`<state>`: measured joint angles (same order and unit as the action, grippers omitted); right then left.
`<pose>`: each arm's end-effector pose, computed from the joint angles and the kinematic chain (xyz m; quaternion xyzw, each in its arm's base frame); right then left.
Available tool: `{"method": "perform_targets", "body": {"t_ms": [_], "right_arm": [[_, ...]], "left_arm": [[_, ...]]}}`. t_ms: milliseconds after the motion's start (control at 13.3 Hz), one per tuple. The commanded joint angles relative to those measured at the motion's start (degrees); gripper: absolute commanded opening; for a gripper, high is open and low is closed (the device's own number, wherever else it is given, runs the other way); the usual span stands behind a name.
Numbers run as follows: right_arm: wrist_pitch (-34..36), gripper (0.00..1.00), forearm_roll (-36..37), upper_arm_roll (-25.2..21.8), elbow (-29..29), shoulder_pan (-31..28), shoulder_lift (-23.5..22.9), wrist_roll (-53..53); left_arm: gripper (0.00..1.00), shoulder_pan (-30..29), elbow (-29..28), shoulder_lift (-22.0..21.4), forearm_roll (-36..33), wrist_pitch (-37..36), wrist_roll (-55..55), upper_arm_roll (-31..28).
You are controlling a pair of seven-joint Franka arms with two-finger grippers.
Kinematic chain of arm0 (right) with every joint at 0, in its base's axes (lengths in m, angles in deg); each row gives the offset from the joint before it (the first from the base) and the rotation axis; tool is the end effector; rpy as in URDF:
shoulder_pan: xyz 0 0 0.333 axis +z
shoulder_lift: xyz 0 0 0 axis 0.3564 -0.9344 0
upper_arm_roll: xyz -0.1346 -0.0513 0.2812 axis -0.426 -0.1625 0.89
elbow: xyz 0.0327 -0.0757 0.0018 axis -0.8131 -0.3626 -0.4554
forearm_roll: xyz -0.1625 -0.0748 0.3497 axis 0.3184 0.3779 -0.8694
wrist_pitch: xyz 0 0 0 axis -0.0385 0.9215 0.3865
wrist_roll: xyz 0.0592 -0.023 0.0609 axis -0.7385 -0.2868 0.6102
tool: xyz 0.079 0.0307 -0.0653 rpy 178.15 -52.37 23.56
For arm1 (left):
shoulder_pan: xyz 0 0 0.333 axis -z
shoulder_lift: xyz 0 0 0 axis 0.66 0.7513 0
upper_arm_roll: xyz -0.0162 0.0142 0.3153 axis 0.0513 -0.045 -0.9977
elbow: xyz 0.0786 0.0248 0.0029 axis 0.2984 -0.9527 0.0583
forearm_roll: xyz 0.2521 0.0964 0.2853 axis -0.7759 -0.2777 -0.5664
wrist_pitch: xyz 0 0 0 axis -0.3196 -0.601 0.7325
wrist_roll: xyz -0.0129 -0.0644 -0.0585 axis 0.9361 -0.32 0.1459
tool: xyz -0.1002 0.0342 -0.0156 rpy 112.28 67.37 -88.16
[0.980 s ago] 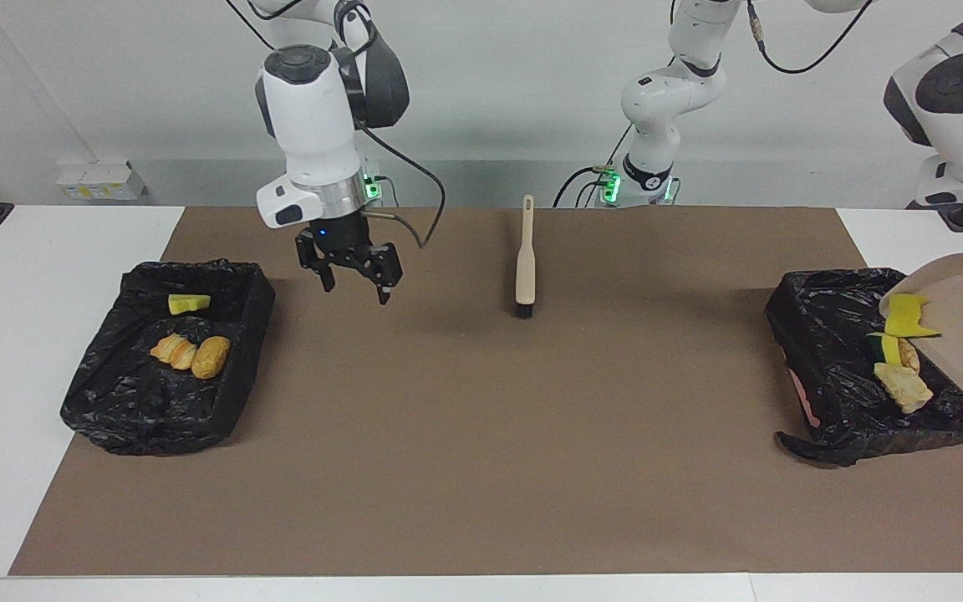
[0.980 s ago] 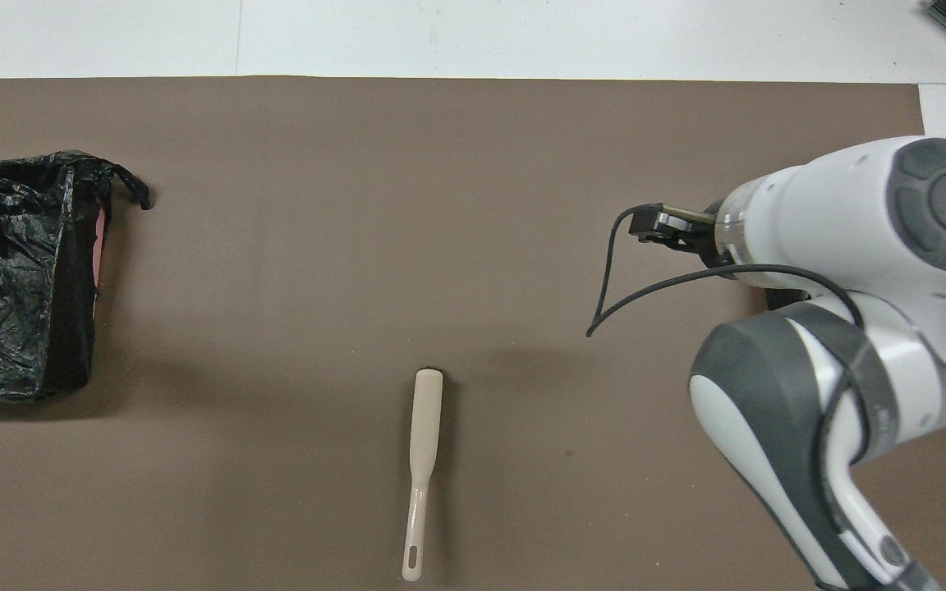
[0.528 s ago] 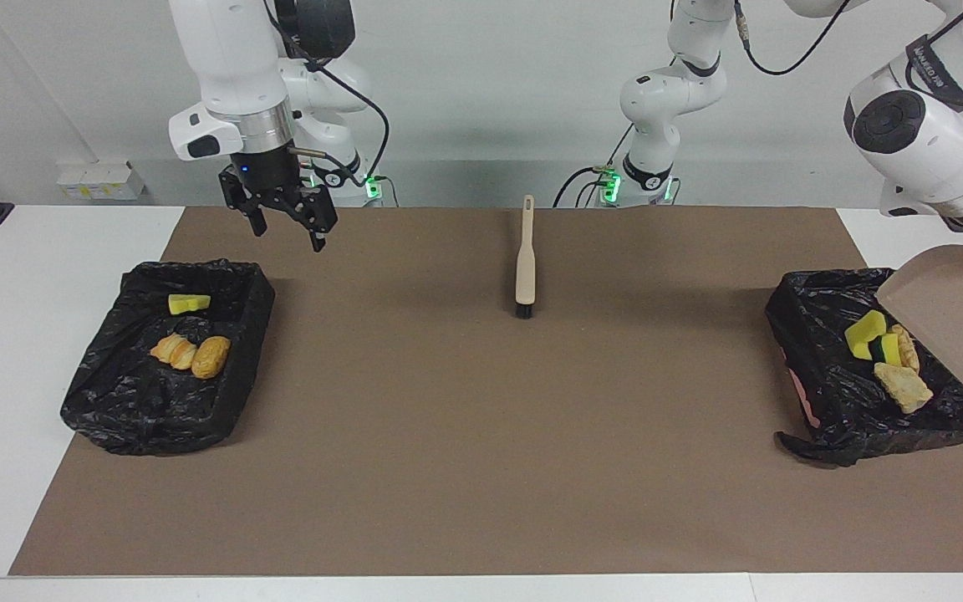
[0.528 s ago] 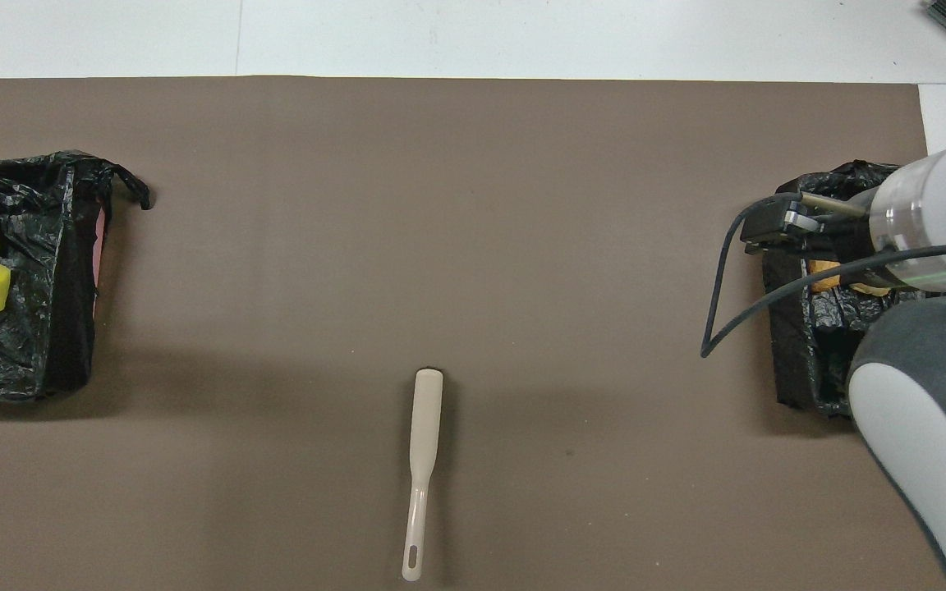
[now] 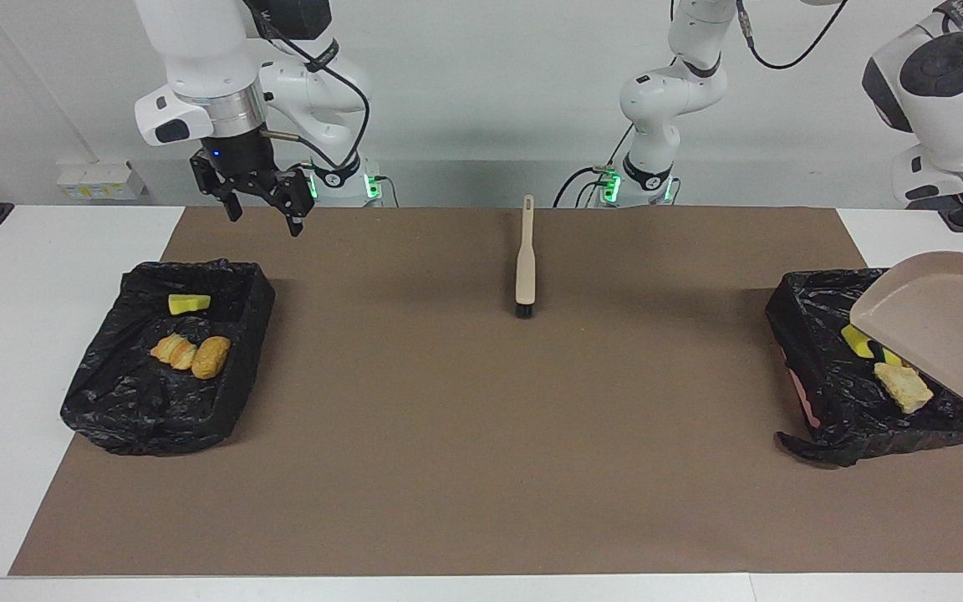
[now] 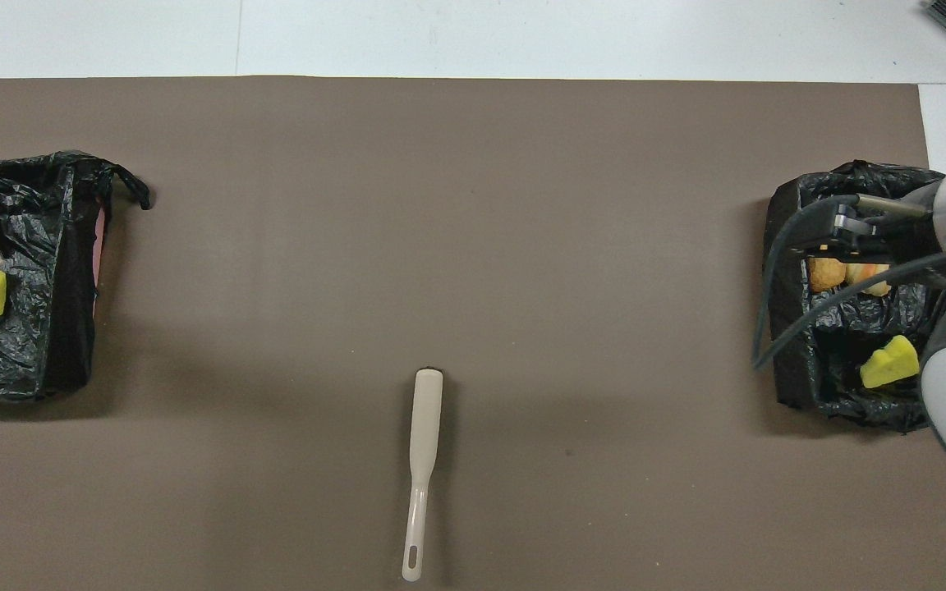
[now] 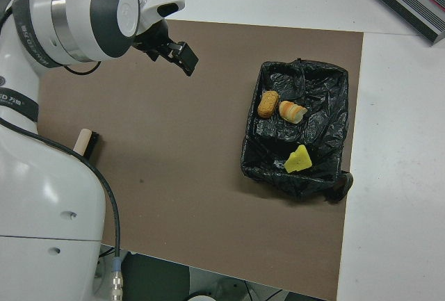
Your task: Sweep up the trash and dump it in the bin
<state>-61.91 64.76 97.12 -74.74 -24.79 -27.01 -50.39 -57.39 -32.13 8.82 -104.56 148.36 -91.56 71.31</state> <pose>0.5537 0.0523 0.6387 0.9921 -0.1197 0.0276 0.0240 0.5997 0.1017 0.6275 -0.7601 0.5237 0.1445 0.3566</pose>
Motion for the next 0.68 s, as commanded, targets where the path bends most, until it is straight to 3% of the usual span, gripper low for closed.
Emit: {"method": "perform_targets", "body": {"t_ms": [0,226,603], "right_arm": [[1.9,1.00,-0.8,-2.9,1.6,0.9,-1.1,6.4],[1.3,1.00,-0.9,-3.1,0.7,1.8,-0.5,6.8],[2.6,1.00,-1.3,-2.6,0.9,2.0,-0.5,8.2]], "left_arm": [[0.00,1.9,4.3,2.4,9.5,-2.1,2.4,0.5],[0.00,4.9,3.1,1.6,23.9,-3.5,15.8,0.7],[0.00,15.1,-0.5,1.9,36.1,-5.0,43.3,0.7]]}}
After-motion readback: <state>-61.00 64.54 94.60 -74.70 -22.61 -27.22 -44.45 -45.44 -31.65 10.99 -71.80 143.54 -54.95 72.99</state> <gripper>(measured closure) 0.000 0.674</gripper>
